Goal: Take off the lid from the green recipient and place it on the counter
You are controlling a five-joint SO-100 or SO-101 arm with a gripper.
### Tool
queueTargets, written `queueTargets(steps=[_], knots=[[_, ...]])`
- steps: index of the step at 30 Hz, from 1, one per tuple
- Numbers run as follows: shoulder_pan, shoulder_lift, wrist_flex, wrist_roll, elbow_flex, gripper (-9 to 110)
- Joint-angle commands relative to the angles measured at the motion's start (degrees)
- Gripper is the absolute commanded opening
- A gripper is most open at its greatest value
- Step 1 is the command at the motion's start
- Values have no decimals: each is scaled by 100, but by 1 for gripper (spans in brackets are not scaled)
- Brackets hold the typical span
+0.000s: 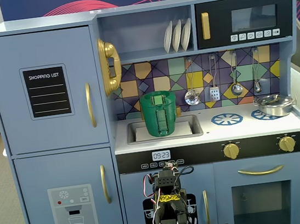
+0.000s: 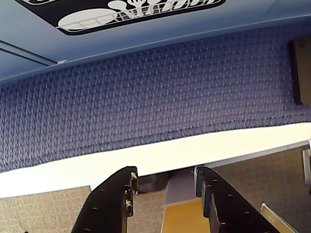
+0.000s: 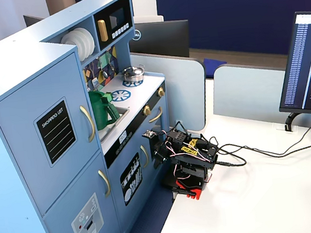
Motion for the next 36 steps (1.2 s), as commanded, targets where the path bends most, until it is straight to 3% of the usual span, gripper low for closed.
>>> queueTargets(steps=[1,12,15,25,36], knots=[[220,-44,1046,105,-18,0],[185,-44,1046,79,-18,0],[360,-62,729,-536,-88,0],[343,-62,-1055,-1160,-2848,0],[202,-791,-1274,-1802,-4931,5]])
